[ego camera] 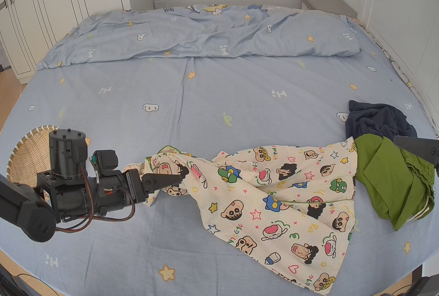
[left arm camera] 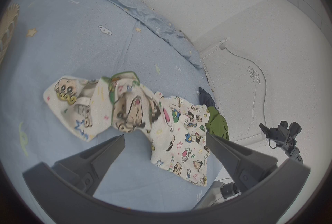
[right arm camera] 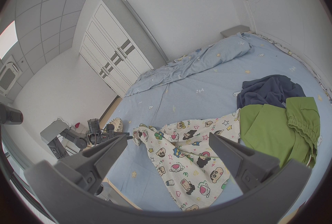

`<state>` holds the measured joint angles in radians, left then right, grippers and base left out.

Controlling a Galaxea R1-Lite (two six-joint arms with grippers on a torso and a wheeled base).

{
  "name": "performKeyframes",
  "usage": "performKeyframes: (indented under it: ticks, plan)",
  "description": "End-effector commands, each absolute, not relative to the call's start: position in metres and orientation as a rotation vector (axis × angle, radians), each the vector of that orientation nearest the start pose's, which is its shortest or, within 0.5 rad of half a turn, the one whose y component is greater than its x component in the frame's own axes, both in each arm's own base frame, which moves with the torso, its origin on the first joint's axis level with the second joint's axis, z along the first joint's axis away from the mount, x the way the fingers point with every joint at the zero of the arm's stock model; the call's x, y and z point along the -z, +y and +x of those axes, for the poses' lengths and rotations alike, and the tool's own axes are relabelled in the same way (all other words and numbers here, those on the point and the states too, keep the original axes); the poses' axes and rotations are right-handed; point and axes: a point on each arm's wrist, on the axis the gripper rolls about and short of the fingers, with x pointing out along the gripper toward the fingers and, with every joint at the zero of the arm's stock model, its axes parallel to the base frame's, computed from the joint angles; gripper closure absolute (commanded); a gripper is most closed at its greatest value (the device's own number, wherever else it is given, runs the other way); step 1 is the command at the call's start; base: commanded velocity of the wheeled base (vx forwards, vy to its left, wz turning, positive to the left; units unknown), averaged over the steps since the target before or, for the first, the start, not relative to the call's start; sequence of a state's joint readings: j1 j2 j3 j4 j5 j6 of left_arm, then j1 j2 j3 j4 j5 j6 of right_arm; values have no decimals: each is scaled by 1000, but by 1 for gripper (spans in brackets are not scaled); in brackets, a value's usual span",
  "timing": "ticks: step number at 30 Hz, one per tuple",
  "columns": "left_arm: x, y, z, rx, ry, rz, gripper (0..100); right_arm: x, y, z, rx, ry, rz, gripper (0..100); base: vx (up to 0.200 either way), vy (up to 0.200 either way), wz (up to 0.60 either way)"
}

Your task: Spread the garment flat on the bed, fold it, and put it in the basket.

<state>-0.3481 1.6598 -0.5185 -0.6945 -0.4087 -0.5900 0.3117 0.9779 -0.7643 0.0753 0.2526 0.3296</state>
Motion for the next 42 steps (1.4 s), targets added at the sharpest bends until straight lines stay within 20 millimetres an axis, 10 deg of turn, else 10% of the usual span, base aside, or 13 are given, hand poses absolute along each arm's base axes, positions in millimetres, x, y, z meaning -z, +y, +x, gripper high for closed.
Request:
performKeyframes:
  ticks: [1, 9, 18, 42]
  plan:
    - [-126, -92, 226, 586, 675, -564, 0, -257, 42, 108, -519, 379, 308, 0, 0, 0, 0]
    - [-94, -99, 208, 674, 817, -509, 0, -257, 43, 108, -524, 382, 307, 0, 0, 0, 0]
    - [-33, -114, 232, 680, 836, -444, 0, -256, 43, 108, -522, 384, 307, 0, 0, 0, 0]
    - [-19, -107, 250, 615, 633, -643, 0, -256, 43, 108, -522, 385, 308, 0, 0, 0, 0]
